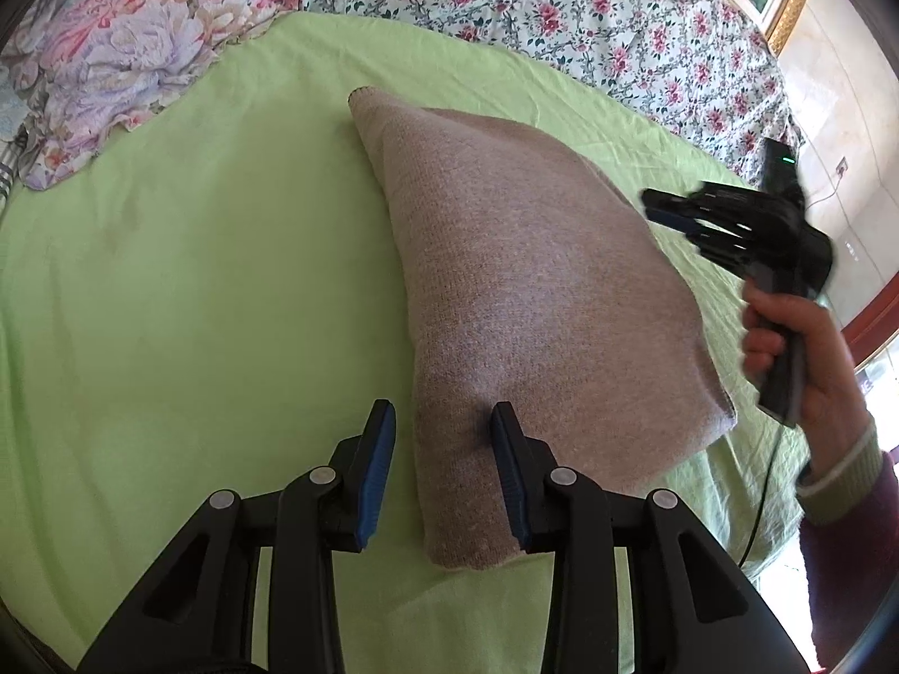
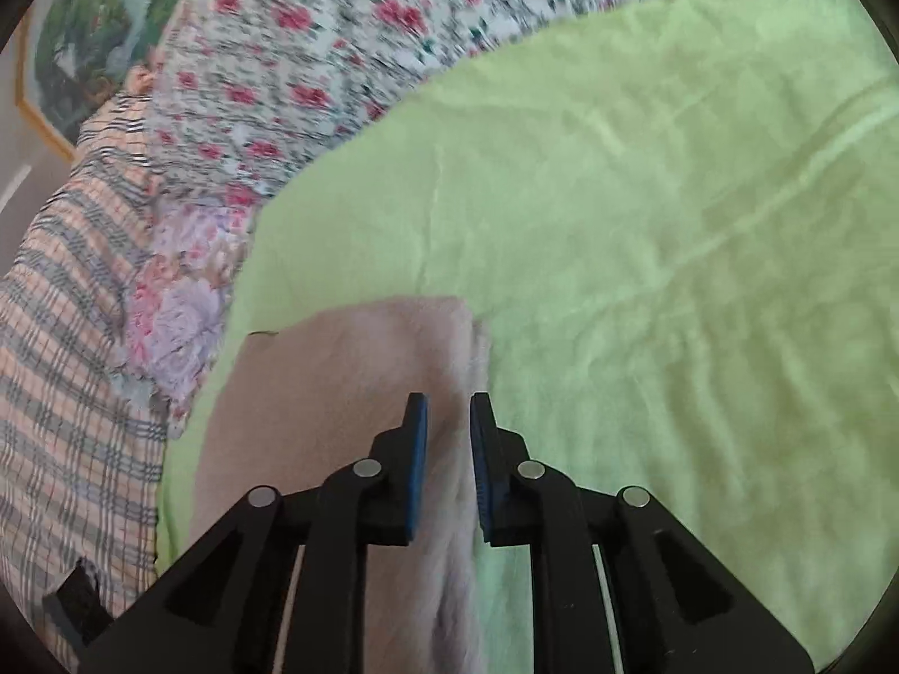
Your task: Fold small clothes
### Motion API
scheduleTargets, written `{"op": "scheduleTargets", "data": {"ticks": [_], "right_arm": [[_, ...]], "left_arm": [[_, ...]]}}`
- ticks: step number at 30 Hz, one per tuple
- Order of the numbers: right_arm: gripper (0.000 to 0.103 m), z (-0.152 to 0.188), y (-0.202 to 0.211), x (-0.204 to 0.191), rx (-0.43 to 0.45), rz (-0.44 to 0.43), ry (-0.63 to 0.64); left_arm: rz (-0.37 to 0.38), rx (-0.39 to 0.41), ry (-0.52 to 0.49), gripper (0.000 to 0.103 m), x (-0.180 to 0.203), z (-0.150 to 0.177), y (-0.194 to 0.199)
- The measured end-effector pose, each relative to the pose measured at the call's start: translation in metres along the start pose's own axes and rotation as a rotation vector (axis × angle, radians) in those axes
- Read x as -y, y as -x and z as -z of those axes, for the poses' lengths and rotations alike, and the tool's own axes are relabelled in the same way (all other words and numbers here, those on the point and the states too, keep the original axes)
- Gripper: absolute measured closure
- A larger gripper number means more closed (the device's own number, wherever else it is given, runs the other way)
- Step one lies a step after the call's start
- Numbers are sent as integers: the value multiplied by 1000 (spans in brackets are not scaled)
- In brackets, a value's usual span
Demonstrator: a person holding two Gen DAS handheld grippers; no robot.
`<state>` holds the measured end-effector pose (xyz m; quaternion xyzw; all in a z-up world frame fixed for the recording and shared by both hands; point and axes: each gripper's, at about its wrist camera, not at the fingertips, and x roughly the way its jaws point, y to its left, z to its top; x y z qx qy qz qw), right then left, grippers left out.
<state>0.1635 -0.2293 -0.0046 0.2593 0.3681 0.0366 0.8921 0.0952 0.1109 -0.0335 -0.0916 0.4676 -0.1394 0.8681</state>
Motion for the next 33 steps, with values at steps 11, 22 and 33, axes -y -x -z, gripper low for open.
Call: {"op": "scheduleTargets", "data": {"ticks": [11, 22, 33], "right_arm": [[60, 94, 69, -28, -51, -49, 94], [31, 162, 99, -38, -90, 58, 211], [26, 199, 111, -55, -114, 120, 354]], "left_arm": [[-31, 15, -25, 48, 11, 24, 22], [-93, -6, -34, 36, 6, 49, 36], [-242, 10, -129, 23, 25, 82, 50]]}}
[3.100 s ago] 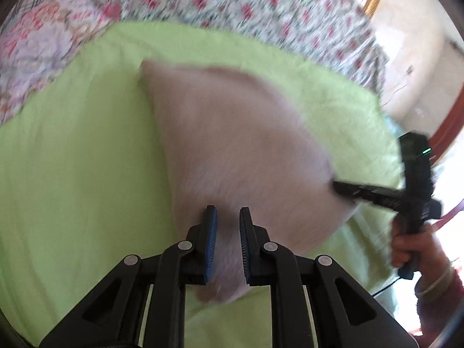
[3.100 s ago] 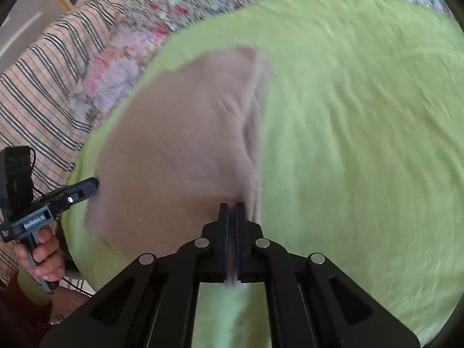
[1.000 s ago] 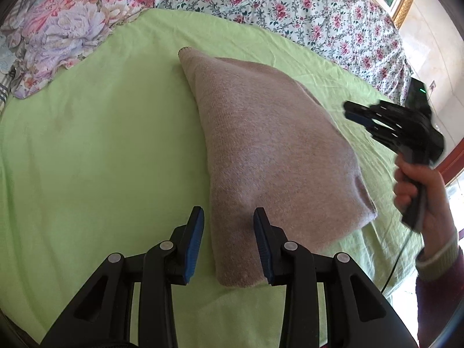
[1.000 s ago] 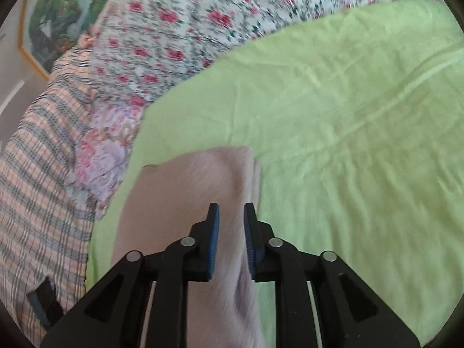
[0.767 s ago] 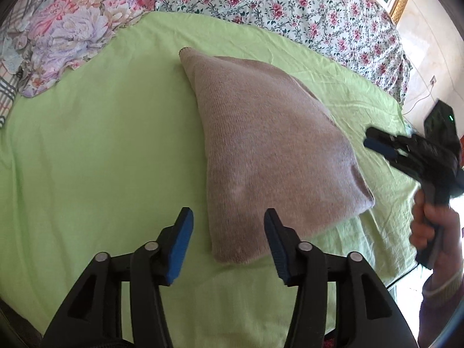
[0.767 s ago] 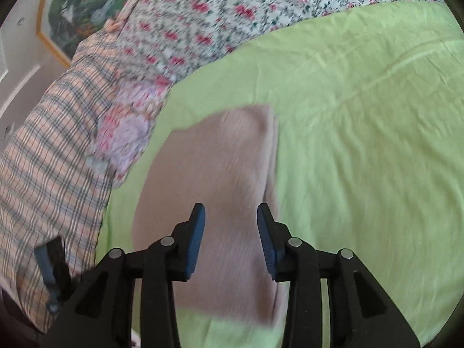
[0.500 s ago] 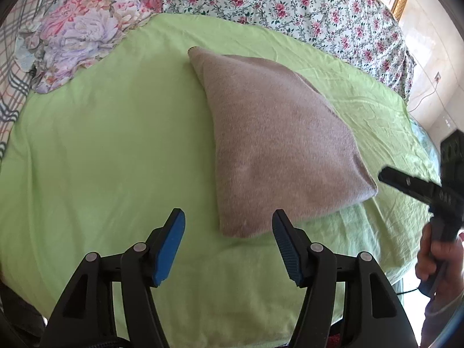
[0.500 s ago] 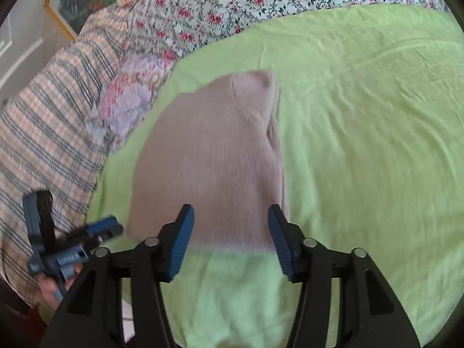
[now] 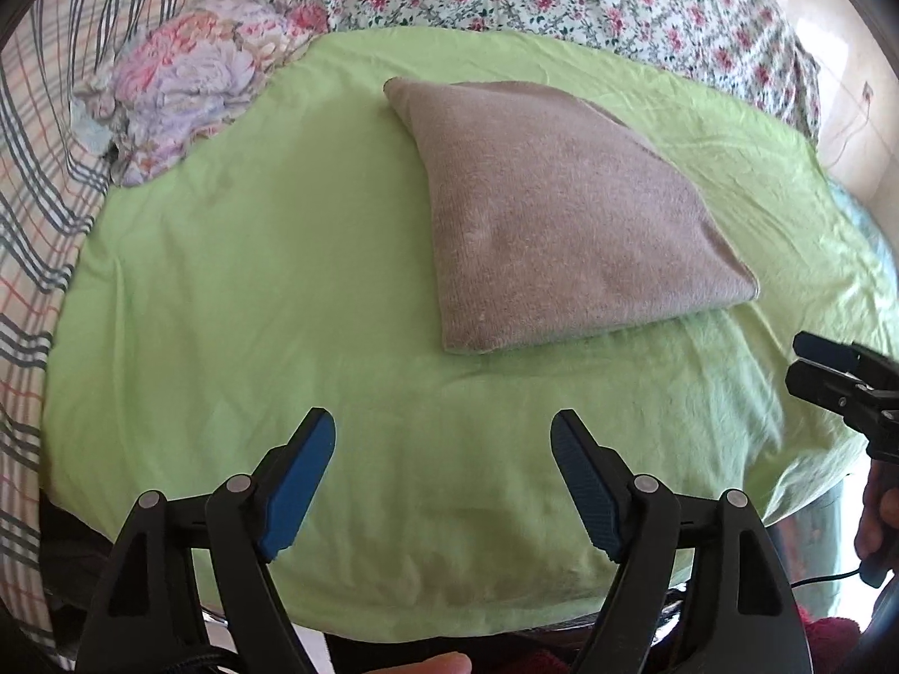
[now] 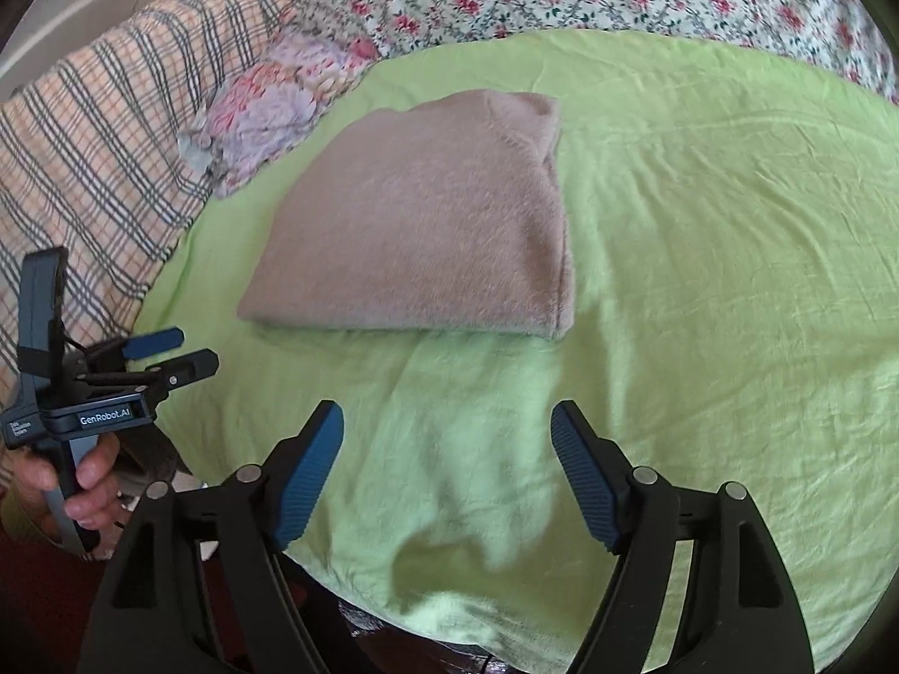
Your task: Fold small clothes
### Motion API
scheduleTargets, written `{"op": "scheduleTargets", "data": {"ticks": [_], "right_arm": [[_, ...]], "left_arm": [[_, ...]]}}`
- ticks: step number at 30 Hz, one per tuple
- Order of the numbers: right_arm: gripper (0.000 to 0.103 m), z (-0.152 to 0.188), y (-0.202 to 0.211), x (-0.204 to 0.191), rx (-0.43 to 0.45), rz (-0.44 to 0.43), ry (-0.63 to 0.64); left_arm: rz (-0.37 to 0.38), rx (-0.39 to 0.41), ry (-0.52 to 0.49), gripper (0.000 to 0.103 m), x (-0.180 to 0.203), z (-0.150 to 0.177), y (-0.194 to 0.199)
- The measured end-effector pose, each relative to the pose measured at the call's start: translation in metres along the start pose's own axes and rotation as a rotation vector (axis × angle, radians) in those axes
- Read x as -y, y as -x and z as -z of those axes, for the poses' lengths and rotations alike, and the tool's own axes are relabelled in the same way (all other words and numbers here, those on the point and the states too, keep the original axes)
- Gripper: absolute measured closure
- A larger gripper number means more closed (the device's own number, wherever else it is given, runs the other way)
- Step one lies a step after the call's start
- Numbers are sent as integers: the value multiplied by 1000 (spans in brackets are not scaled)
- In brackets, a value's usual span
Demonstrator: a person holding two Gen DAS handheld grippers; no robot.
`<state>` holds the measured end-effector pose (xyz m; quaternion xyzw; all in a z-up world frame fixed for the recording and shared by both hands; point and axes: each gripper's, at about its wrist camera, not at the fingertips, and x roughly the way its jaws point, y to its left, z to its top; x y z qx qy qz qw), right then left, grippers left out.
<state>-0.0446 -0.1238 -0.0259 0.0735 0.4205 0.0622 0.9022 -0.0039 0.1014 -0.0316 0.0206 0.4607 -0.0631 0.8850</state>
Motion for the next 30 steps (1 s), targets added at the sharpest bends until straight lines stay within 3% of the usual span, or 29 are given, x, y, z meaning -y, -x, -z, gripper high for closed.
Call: {"op": "scheduleTargets", "data": {"ticks": [8, 23, 30], "right_arm": [[22, -19, -5, -13, 23, 24, 61], [18, -47, -25, -8, -3, 32, 59], [16, -66, -33, -8, -8, 25, 65]], "left_arm": [[-22, 49, -13, 19, 5, -22, 2], [-125, 20, -65, 17, 7, -51, -15], [-127, 41, -68, 16, 9, -71, -16]]}}
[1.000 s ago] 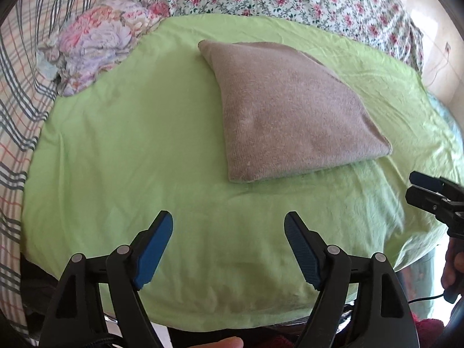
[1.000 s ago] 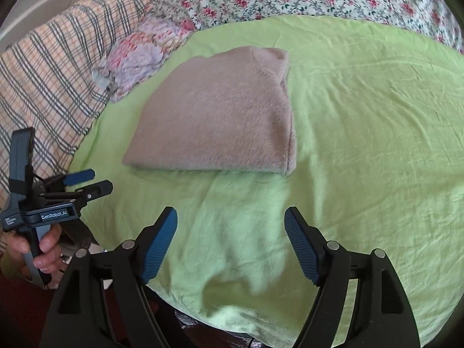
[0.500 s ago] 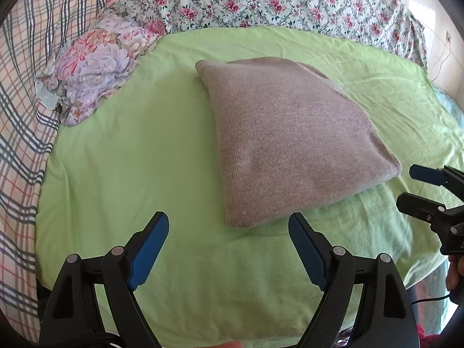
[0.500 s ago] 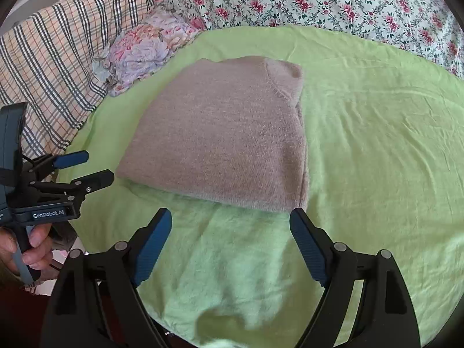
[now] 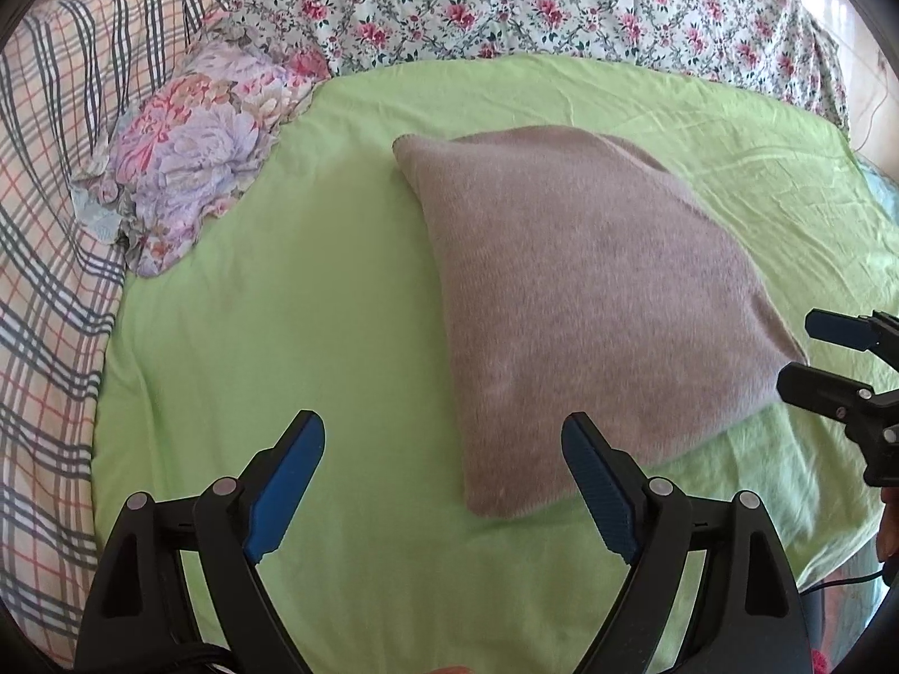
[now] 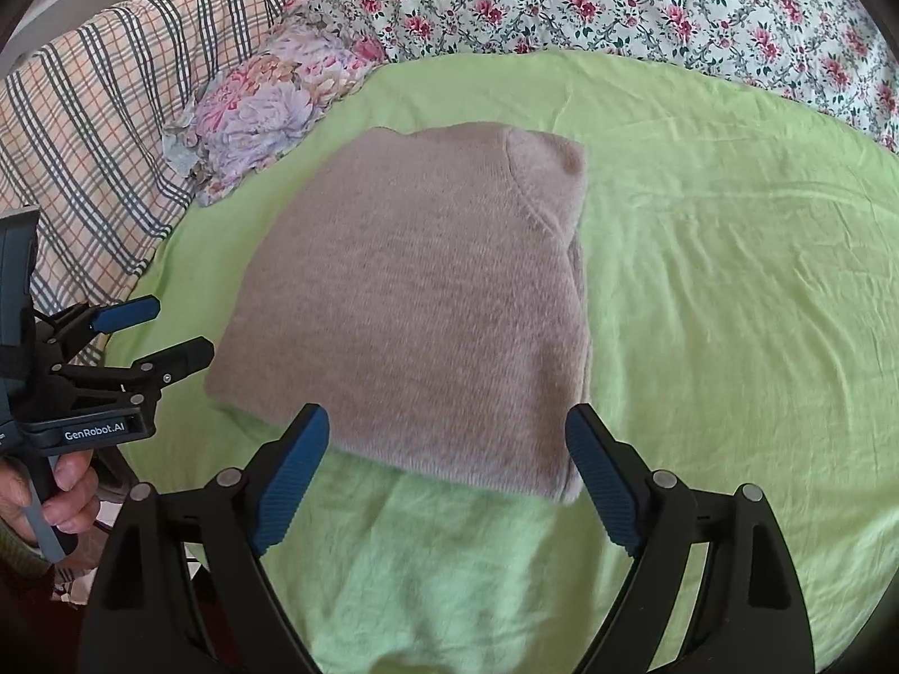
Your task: Fold small clothes
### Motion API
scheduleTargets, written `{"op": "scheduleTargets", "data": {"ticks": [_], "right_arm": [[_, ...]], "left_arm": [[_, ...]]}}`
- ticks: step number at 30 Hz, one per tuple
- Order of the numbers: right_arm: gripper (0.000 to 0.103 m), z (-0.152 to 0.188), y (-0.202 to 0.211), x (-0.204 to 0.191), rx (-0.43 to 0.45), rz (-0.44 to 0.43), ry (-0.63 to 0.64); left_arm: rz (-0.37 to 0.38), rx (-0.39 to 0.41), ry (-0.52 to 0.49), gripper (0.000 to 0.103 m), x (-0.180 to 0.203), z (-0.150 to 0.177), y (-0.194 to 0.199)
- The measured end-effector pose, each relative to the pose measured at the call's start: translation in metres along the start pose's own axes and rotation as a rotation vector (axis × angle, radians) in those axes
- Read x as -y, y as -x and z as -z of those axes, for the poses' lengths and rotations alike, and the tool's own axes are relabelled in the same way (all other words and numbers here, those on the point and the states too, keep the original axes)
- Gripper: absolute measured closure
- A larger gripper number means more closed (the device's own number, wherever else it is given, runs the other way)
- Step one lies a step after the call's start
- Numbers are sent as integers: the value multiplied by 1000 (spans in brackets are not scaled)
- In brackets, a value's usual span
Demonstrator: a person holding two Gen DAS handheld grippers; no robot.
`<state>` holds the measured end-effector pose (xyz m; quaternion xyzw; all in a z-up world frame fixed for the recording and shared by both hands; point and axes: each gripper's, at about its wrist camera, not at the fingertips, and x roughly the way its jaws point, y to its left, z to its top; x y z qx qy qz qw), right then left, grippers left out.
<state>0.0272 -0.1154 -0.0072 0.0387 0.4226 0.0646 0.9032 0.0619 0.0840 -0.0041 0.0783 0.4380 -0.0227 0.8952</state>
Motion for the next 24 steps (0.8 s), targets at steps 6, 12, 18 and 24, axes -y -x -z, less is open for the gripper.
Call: {"op": "scheduleTargets", "data": {"ticks": [6, 12, 18, 24], "right_arm": [[16, -8, -7, -1, -22, -9, 10], [16, -17, -10, 6, -23, -15, -3], [16, -25, -11, 15, -14, -10, -33], [15, -33, -13, 19, -8, -21, -35]], "left_arm": [[0, 0, -16, 14, 3, -9, -3], [9, -6, 4, 12, -2, -14, -6], [16, -22, 42, 12, -11, -20, -13], [10, -16, 39, 12, -10, -27, -14]]}}
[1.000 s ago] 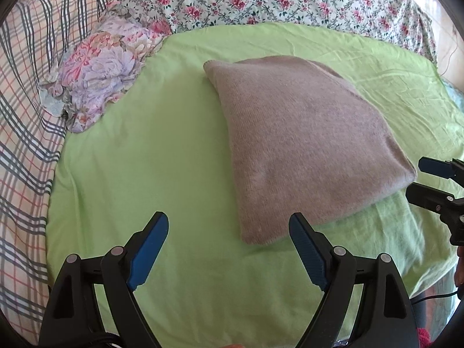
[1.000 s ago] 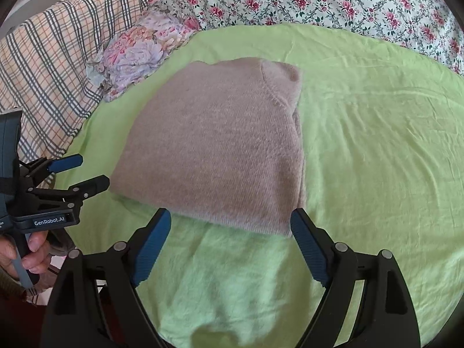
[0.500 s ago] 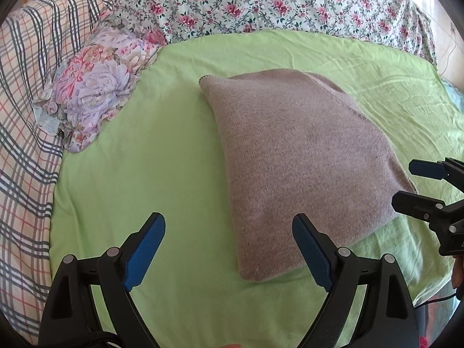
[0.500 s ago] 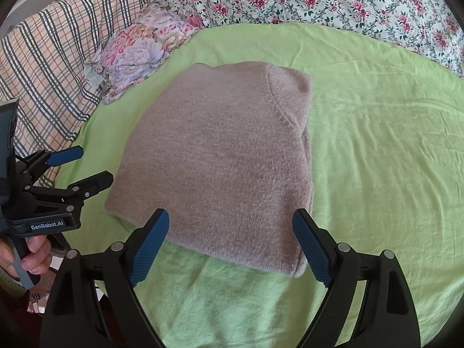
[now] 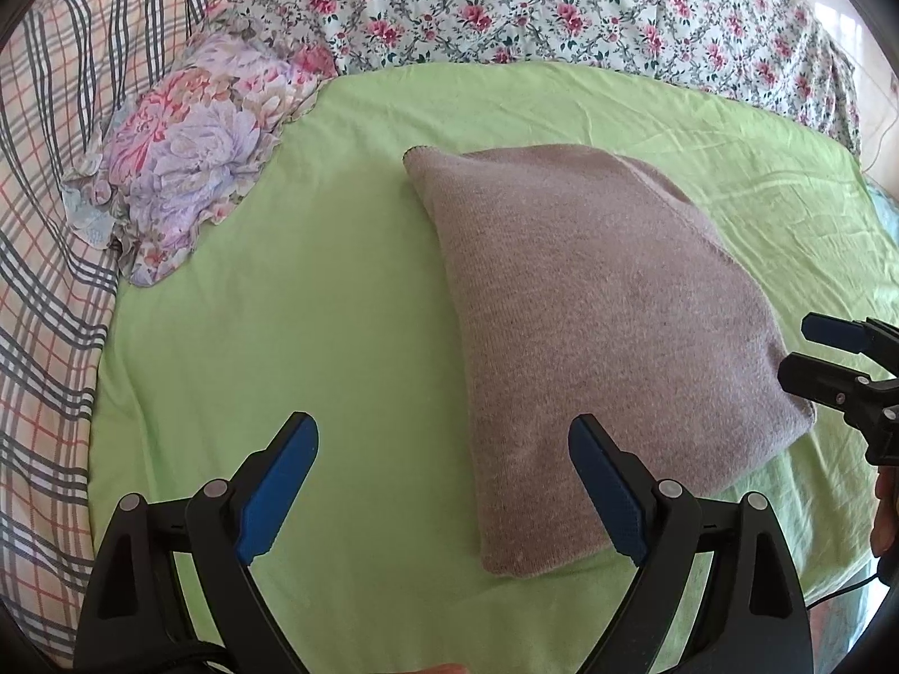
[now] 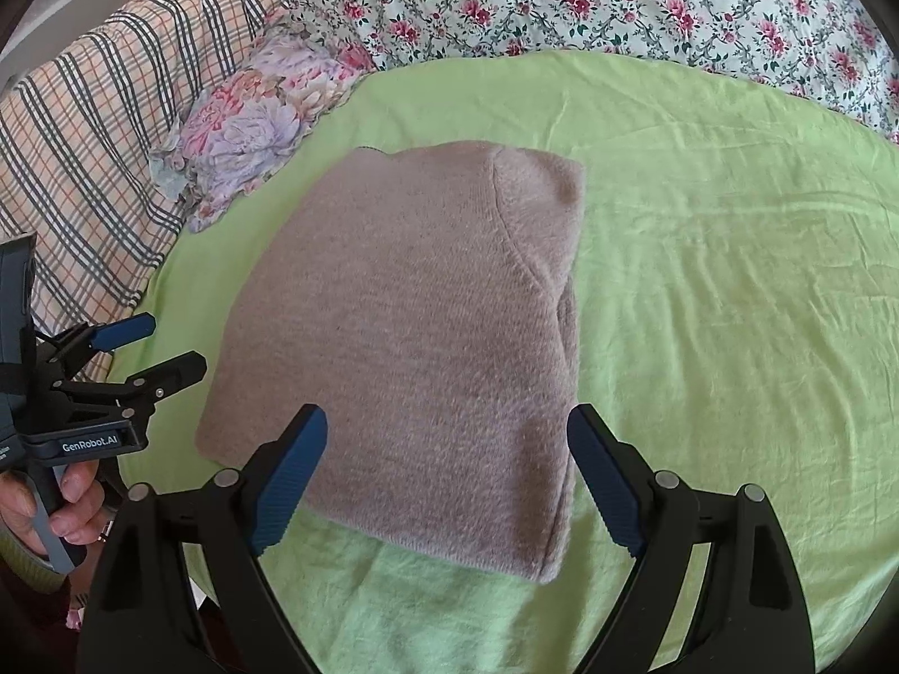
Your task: Fold small clothes
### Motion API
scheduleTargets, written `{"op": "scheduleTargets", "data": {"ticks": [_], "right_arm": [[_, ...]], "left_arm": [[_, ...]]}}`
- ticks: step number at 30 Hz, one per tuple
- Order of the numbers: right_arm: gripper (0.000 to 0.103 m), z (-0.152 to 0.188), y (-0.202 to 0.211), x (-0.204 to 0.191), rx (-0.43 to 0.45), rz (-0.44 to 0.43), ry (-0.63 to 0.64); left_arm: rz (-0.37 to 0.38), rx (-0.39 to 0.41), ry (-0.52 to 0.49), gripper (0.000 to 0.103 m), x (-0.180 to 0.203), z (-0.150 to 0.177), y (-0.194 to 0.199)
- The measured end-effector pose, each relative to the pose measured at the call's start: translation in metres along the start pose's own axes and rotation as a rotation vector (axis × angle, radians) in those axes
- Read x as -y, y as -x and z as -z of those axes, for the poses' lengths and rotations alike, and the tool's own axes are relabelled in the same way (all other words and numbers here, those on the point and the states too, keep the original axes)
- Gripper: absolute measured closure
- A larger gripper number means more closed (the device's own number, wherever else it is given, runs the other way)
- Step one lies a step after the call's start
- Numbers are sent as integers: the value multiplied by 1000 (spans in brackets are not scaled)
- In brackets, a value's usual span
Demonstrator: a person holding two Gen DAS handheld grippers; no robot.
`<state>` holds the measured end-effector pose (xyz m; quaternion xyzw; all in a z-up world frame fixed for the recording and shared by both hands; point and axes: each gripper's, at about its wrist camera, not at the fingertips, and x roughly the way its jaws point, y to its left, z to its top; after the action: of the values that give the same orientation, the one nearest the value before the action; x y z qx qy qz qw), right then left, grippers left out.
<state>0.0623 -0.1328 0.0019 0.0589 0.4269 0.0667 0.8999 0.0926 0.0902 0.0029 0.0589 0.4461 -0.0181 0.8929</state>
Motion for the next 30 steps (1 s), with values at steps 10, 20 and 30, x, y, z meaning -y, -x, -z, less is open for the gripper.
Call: {"op": "scheduleTargets", "data": {"ticks": [10, 20, 30], "right_arm": [[15, -10, -1, -1, 9, -5, -6], [15, -7, -3, -10, -24, -12, 23], [15, -1, 2, -14, -37, -20, 40]], "left_arm": [[4, 4, 4, 10, 0, -5, -1], [6, -4, -17, 10, 4, -7, -4], [13, 15, -19, 10, 8, -6, 5]]}}
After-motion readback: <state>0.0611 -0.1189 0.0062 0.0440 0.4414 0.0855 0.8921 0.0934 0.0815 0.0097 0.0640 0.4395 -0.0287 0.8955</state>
